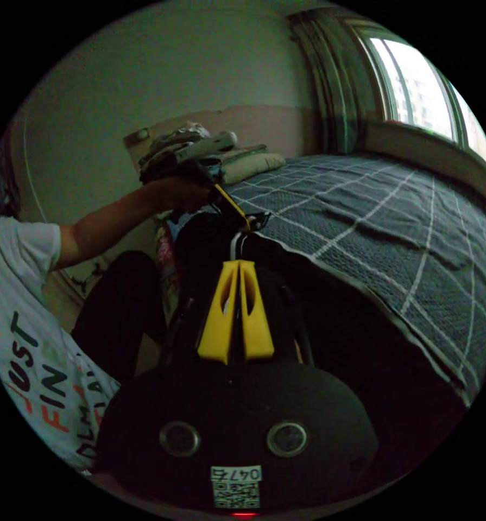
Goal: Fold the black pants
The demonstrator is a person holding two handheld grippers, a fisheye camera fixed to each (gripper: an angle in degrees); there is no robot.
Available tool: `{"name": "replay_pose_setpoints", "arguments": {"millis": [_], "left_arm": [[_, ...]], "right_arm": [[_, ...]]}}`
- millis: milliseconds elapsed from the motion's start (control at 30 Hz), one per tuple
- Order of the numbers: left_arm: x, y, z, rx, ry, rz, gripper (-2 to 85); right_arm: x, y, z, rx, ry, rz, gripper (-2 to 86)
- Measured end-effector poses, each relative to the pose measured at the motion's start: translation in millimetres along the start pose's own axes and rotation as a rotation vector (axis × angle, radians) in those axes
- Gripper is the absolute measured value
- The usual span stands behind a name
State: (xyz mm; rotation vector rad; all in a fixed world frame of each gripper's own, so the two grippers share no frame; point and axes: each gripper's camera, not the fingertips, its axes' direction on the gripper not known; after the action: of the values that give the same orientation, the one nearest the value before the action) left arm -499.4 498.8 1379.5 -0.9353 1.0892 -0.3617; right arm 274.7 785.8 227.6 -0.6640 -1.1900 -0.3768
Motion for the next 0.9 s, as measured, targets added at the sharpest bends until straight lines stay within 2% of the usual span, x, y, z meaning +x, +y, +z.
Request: {"name": "replay_pose_setpoints", "arguments": {"millis": [100, 200, 367, 533, 667, 833, 900], "left_arm": [[-13.0, 47.1, -47.0, 0.219, 0.045, -0.071, 2.1], [-14.5, 112.7, -84.8, 0.355, 0.017, -0.120, 2.3], [-8.3, 213.1, -104.0, 0.385, -0.104, -0.216, 3.5], [-32.9, 283.5, -100.4, 0.346, -0.100, -0.396, 1.0], [-50.2, 338.2, -113.9, 0.337, -0.201, -0.531, -0.4], [-46.2, 345.3, -153.1, 0.462, -0.102, -0.344, 2.8], [-40.8, 324.6, -172.0, 0.503, -0.054, -0.202, 8.9]], "right_arm": [[5.3, -4.1, 13.8, 0.055, -0.060, 0.027, -1.1], [-2.2, -12.5, 35.4, 0.077, -0.075, -0.007, -0.9], [-28.7, -19.6, 90.4, -0.036, -0.081, -0.086, -0.2], [-54.8, -27.2, 143.2, -0.144, -0.091, -0.145, 0.9], [-86.7, -39.0, 174.5, -0.136, -0.077, -0.227, 3.5], [-113.2, -74.4, 216.5, -0.170, 0.009, -0.333, 6.7], [-116.2, -86.8, 238.4, -0.190, 0.016, -0.329, 7.1]]}}
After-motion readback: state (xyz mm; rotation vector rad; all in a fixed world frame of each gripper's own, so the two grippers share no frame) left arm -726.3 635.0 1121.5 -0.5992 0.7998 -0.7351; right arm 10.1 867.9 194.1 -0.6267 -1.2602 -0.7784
